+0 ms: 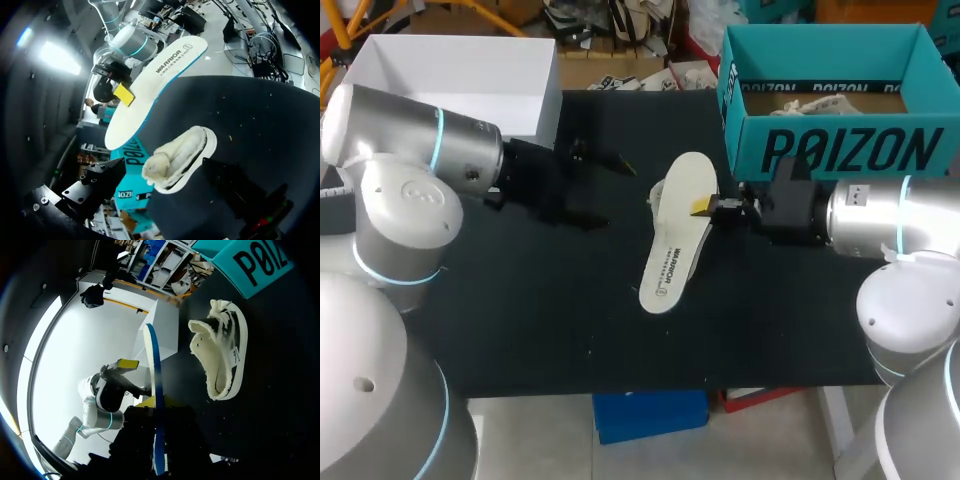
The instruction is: Take the shoe out of the shoebox, open the shoe tongue, remove and reinsert the insole, then place the shoe into the shoebox
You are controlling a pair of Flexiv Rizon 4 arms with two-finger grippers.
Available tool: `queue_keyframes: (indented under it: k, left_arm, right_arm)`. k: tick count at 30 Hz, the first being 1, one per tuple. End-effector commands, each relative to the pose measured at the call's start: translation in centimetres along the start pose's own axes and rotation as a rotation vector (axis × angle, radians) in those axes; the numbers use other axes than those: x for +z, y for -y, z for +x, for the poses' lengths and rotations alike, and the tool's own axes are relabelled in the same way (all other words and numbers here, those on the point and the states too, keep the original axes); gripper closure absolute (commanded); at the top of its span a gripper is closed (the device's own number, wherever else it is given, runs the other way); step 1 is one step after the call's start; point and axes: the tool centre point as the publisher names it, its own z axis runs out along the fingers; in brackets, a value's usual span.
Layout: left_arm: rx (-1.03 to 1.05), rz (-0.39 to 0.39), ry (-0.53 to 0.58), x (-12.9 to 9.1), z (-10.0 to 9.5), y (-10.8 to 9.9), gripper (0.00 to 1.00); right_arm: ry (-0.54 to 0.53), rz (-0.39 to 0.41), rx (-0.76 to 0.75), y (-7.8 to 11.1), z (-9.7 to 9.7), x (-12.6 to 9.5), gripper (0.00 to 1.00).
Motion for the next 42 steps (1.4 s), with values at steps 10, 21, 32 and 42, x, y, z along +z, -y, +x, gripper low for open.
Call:
queue_keyframes:
  k: [10,21,32,42]
  left_arm:
    - [-0.004,-0.042,-0.235,1.9,-0.7,-0.6,0.0]
    - [-0.163,-0.071,-0.254,2.6,-0.1,-1.6,0.0]
    - [-0.386,-0.176,-0.26,6.0,-3.1,-2.2,0.0]
    - [-0.402,-0.224,-0.274,8.9,-3.0,-4.2,0.0]
  right_arm:
    - [0.0,-0.002,0.0,0.1,0.0,0.1,1.0]
    - [0.0,-0.002,0.0,0.1,0.0,0.1,1.0]
    - [0.0,-0.002,0.0,0.1,0.0,0.1,1.0]
    - [0.0,-0.002,0.0,0.1,0.0,0.1,1.0]
